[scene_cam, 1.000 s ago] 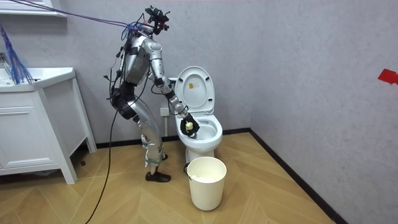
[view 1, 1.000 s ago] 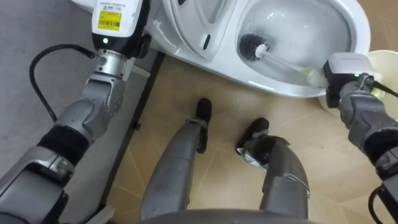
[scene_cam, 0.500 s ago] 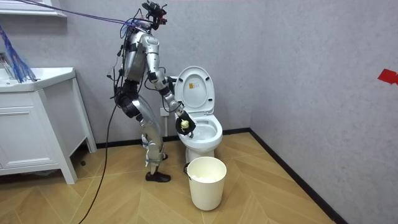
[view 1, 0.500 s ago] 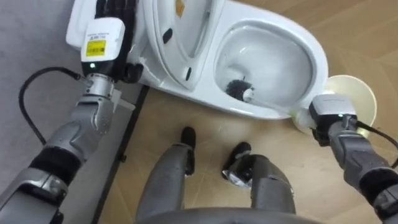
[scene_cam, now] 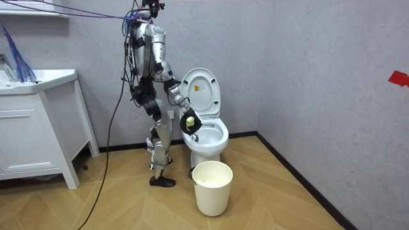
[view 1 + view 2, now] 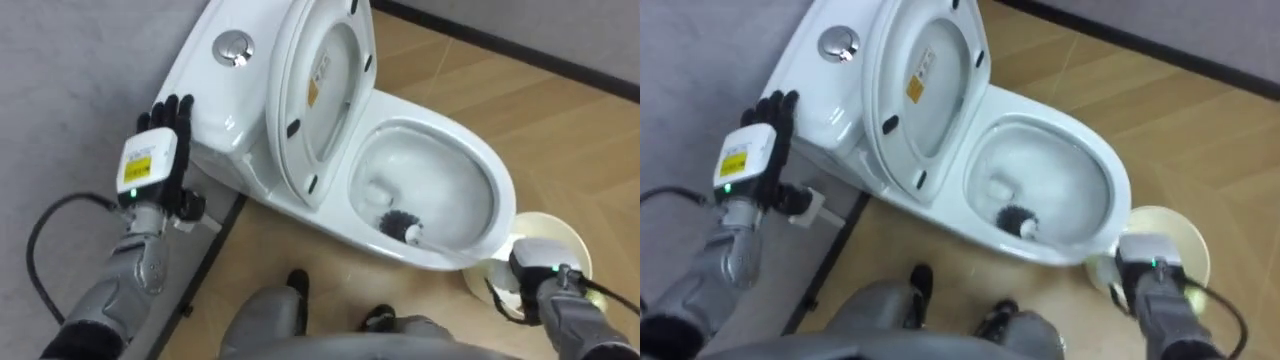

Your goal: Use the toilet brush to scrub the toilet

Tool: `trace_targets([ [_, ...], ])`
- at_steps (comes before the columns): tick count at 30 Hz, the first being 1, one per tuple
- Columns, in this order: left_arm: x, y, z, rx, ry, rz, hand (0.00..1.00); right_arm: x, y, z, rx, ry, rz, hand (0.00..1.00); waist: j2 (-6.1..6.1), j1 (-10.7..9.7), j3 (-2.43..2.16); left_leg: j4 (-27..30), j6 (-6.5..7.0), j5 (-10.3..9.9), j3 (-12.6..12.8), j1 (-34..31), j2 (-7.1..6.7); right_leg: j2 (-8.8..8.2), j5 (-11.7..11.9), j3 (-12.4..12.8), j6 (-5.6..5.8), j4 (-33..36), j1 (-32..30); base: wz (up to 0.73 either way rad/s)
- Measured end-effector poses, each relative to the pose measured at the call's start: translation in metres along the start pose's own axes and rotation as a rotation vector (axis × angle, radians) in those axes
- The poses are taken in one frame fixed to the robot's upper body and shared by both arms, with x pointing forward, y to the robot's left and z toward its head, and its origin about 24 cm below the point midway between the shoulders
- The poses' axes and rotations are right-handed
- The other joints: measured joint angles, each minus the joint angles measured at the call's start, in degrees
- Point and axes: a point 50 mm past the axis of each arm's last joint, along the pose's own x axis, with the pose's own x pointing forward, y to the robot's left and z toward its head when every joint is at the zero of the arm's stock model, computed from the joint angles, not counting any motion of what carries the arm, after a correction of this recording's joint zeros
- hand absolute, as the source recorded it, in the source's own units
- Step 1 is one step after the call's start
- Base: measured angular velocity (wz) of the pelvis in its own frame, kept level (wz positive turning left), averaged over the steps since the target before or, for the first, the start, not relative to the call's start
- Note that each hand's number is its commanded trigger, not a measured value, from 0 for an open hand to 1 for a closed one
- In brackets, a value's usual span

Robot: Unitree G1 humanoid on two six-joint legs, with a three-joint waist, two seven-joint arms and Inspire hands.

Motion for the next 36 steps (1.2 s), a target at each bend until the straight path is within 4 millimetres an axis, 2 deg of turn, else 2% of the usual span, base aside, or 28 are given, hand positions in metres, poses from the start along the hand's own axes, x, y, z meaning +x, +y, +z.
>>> trace_targets([
  [2, -0.012, -0.008, -0.003, -0.022, 0.028, -0.023, 0.00, -0.004, 0.016, 0.001, 0.076, 0.016, 0.065, 1.00, -0.24, -0.01, -0.19, -0.99, 0.00, -0.02, -0.60, 2.80, -0.64, 0.25, -0.33, 0.03, 0.67, -1.71, 3.37, 0.23],
  [4, -0.021, -0.010, -0.007, -0.032, 0.048, -0.034, 0.00, -0.006, 0.023, 0.001, 0.134, 0.025, 0.109, 1.00, -0.60, -0.10, -0.25, -1.16, 0.00, -0.02, -1.11, 4.39, -1.01, 0.41, -0.55, 0.12, 1.00, -2.79, 5.45, 0.17],
  [8, -0.039, -0.019, -0.017, -0.113, 0.154, -0.045, 0.00, -0.011, 0.037, 0.002, 0.250, 0.030, 0.198, 1.00, -1.62, 0.43, 0.00, -1.97, 0.00, -0.02, -1.27, 8.05, -1.58, 0.61, -0.97, 0.00, 1.53, -4.73, 9.59, 0.11],
  [11, -0.058, -0.027, -0.031, -0.129, 0.240, -0.075, 0.00, -0.014, 0.044, 0.006, 0.310, 0.041, 0.247, 1.00, -1.91, 1.55, -0.13, -1.99, -0.05, -0.07, -1.52, 9.43, -1.67, 1.04, -0.99, 0.76, 1.53, -6.01, 11.30, -0.02],
  [12, -0.065, -0.030, -0.036, -0.128, 0.267, -0.087, 0.00, -0.014, 0.045, 0.006, 0.321, 0.042, 0.254, 1.00, -2.14, 1.77, 0.00, -2.01, -0.08, -0.09, -1.60, 9.63, -1.65, 1.20, -0.94, 0.95, 1.46, -6.20, 11.75, -0.04],
  [16, -0.096, -0.048, -0.061, -0.100, 0.412, -0.181, 0.00, -0.014, 0.046, 0.007, 0.369, 0.043, 0.282, 1.00, -2.06, 1.90, -0.09, -2.05, -0.45, -0.36, -1.76, 11.04, -1.62, 1.38, -1.07, 1.53, 1.32, -7.45, 13.54, 0.07],
  [23, -0.138, -0.075, -0.077, -0.208, 0.632, -0.297, 0.00, -0.020, 0.062, 0.010, 0.507, 0.067, 0.356, 1.00, -2.09, 4.53, -0.05, -1.81, -0.62, -1.00, -1.86, 12.88, -1.56, 1.60, -1.67, 1.27, 1.33, -7.36, 15.66, 0.06],
  [29, -0.169, -0.090, -0.090, -0.267, 0.811, -0.398, 0.00, -0.025, 0.075, 0.010, 0.674, 0.120, 0.378, 1.00, -1.94, 4.23, -0.11, -1.81, -0.49, -1.79, -1.83, 13.41, -1.60, 1.56, -1.84, 0.97, 1.65, -7.12, 16.26, 0.05],
  [32, -0.188, -0.100, -0.095, -0.324, 0.946, -0.460, 0.00, -0.029, 0.082, 0.007, 0.842, 0.179, 0.371, 1.00, -1.51, 3.33, -0.07, -2.46, -0.30, -2.98, -1.12, 14.82, -1.33, 1.61, -2.06, 1.78, 2.05, -7.06, 16.95, -0.12],
  [36, -0.195, -0.107, -0.096, -0.451, 1.074, -0.442, 0.00, -0.028, 0.080, 0.000, 1.033, 0.243, 0.294, 1.00, -1.47, 2.38, -0.10, -3.69, -0.02, -3.64, 0.94, 16.33, -1.07, 1.53, -2.05, 3.91, 2.37, -6.87, 16.91, -0.28],
])
